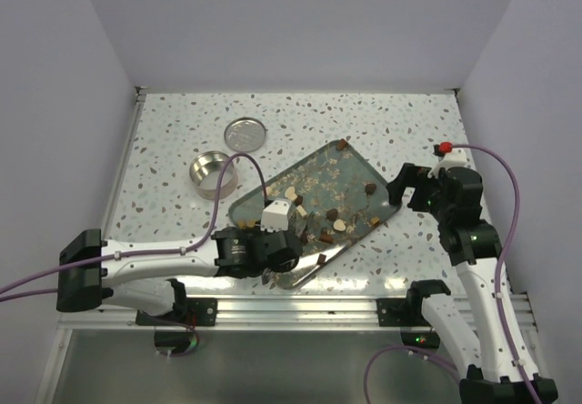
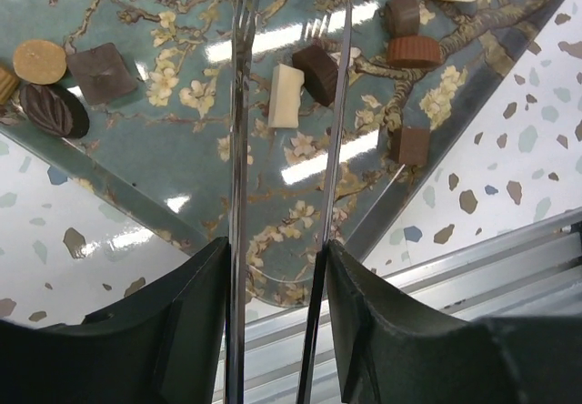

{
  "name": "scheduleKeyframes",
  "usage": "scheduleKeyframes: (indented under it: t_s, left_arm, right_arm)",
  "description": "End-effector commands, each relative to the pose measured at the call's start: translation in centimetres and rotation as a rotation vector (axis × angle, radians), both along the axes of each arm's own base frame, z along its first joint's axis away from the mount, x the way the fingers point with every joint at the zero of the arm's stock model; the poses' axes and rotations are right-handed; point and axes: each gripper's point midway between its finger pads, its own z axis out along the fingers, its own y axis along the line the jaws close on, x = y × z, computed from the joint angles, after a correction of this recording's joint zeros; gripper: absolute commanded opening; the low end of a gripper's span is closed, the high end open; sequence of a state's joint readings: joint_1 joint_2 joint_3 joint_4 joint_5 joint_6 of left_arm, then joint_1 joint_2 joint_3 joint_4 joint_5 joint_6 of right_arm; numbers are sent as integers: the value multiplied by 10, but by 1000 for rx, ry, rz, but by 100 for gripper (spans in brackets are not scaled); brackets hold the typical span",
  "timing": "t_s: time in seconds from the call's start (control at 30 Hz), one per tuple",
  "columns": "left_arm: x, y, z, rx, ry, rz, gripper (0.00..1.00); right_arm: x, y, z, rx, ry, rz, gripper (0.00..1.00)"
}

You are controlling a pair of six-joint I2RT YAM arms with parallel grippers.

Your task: Pack the chocolate

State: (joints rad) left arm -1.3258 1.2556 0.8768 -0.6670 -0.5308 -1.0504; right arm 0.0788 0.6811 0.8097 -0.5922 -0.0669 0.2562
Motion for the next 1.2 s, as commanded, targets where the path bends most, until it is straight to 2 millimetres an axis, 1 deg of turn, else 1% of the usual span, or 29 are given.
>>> scheduleKeyframes:
  t_s: [0.0, 0.2, 0.3, 0.33, 0.4, 0.5, 0.53, 0.6, 0.7, 0.77, 0.8, 0.9, 0.97, 1.0, 1.03, 1.1, 1.13, 1.17]
  left_arm:
    - [15, -8, 1, -35, -27, 25, 50]
    - [24, -3, -6, -25, -18, 52, 50]
    - [24, -10, -8, -41, -15, 24, 50]
    - [25, -14, -6, -50, -16, 18, 49]
    - [24, -13, -10, -24, -6, 9, 46]
    - [23, -15, -6, -30, -3, 3, 38]
    - [22, -14, -6, -29, 0, 5, 34]
    - [21, -8, -4, -29, 4, 15, 28]
    - [18, -2, 0, -31, 5, 25, 27]
    - [20, 1, 8, -41, -12, 37, 27]
    - [20, 6, 9, -27, -15, 43, 26]
    - [29, 7, 37, -44, -68, 57, 26]
    - [35, 7, 51, -34, -108, 53, 26]
    - [39, 5, 62, -43, -123, 52, 26]
    - [42, 4, 67, -44, -134, 53, 26]
    - [56, 3, 76, -48, -154, 49, 26]
    - [62, 3, 77, -47, -158, 49, 26]
    - [74, 10, 78, -28, -166, 54, 26]
  right_arm:
    - [2, 1, 12, -13, -21, 12, 98]
    - [1, 5, 9, -11, -13, 30, 98]
    - [0, 5, 8, -13, -14, 33, 98]
    - [-1, 5, 7, -14, -8, 33, 98]
    - [-2, 6, 7, -14, -9, 37, 98]
    - [-2, 7, 7, -10, -9, 37, 98]
    - [-2, 7, 7, -10, -9, 37, 98]
    - [-2, 7, 6, -9, -5, 36, 98]
    - [-4, 7, 5, -7, -3, 35, 98]
    - [-4, 7, 4, 0, -1, 32, 98]
    - [-4, 7, 3, 3, 0, 31, 98]
    - [-4, 8, 4, 13, -2, 30, 98]
    - [-3, 9, 5, 18, -7, 29, 98]
    - [-2, 9, 6, 20, -8, 29, 98]
    - [-1, 9, 6, 20, -10, 30, 98]
    - [1, 10, 6, 22, -6, 32, 98]
    - [3, 10, 7, 25, -9, 31, 98]
    - [4, 10, 8, 26, -10, 31, 98]
